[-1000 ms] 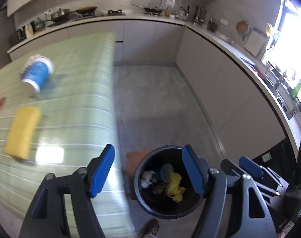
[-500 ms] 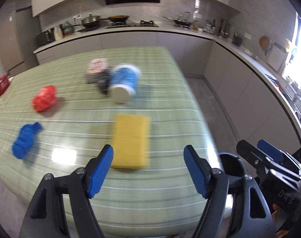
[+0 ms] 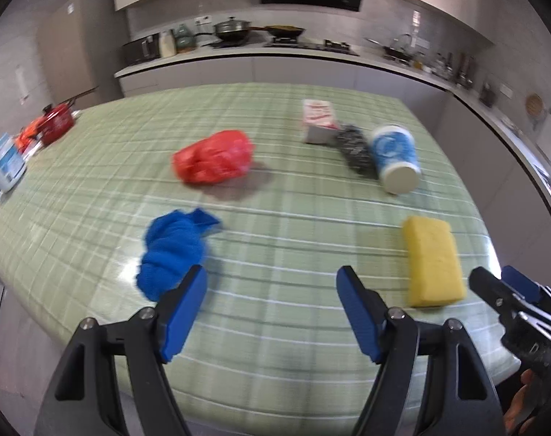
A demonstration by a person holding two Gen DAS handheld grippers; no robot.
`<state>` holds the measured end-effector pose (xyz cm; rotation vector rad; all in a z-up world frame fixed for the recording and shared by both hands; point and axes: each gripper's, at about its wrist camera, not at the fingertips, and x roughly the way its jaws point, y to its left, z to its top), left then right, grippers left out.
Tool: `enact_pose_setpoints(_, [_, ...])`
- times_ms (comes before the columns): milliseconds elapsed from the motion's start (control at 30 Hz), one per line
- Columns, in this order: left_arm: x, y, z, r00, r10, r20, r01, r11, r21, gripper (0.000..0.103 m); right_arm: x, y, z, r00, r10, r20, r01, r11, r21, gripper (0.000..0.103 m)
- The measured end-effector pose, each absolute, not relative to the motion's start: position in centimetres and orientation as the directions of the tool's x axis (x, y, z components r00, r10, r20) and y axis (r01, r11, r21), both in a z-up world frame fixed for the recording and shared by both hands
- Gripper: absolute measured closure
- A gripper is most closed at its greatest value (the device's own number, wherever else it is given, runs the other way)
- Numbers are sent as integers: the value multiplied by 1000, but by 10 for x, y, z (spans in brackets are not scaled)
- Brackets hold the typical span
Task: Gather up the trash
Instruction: 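Move both tools back over the table toward the blue cloth and sponge, then grasp the blue cloth with left tool while right tool grasps the yellow sponge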
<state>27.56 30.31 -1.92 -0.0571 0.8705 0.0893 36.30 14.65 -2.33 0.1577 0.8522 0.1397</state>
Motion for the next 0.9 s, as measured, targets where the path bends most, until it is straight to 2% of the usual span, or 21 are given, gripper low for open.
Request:
enact_pose_setpoints(433, [283,375,-39,598,123,-792,-233,972,-25,28,396,161,-43,615,153,-773,-58,987,149,24])
enact_pose_setpoints(900, [325,398,-71,552,45,-833,-119,993,-26,28,414,172,-72,577,69,-814,89,985,147,24])
